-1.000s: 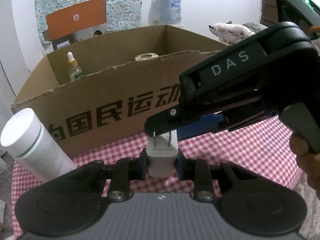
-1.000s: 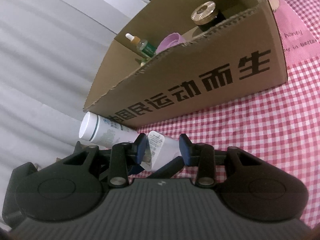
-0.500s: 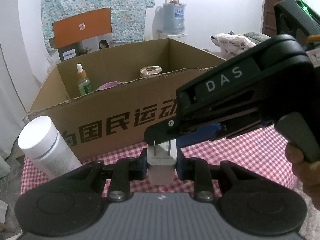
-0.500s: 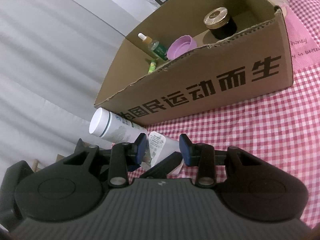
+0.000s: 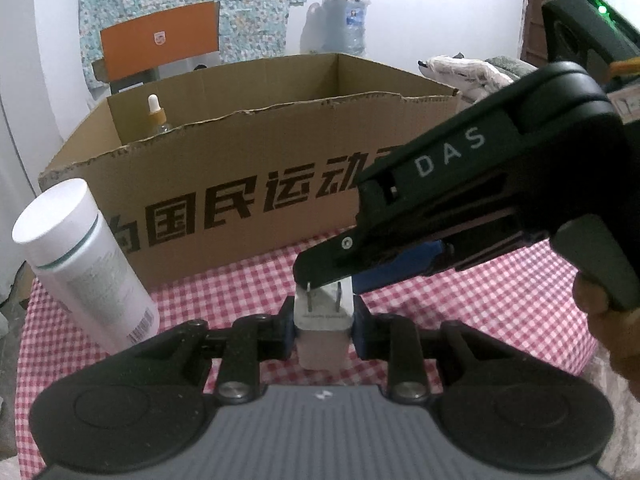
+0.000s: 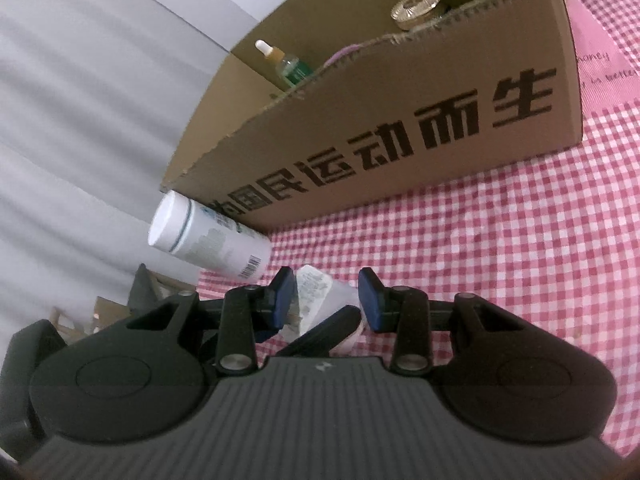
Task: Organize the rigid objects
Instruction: 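Lift the white plug charger with the right tool, then carry the charger over the box and lower it inside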
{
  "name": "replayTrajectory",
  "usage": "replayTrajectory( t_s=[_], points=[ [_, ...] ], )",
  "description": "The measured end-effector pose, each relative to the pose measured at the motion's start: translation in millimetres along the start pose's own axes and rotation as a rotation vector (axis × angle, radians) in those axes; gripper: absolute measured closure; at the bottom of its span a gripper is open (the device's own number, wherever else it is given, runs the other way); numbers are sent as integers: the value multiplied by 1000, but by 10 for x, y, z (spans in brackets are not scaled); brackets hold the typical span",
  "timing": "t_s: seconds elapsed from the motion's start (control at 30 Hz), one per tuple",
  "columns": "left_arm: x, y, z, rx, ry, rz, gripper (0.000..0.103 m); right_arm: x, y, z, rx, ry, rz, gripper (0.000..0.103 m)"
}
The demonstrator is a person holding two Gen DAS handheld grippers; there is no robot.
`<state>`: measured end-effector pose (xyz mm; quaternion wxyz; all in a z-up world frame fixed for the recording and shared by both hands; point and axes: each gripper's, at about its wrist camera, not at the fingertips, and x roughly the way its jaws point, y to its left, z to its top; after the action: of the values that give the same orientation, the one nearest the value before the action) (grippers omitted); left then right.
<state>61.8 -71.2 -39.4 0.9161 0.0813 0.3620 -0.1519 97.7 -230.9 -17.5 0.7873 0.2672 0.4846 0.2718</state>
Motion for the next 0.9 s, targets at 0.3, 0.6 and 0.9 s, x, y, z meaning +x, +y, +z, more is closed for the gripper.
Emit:
replayTrajectory(
  t_s=[0.3,0.6,0.9],
  points=[
    [71,-25,-57,48,34,7,73,-12,-45,-18,16,7,10,65],
    [64,33,-57,0,17,4,75,-86,-150,-67,77,16,67,65],
    [-538,99,317,8,-161,66,75,-440,347,89,-29,-73,126,64]
  ],
)
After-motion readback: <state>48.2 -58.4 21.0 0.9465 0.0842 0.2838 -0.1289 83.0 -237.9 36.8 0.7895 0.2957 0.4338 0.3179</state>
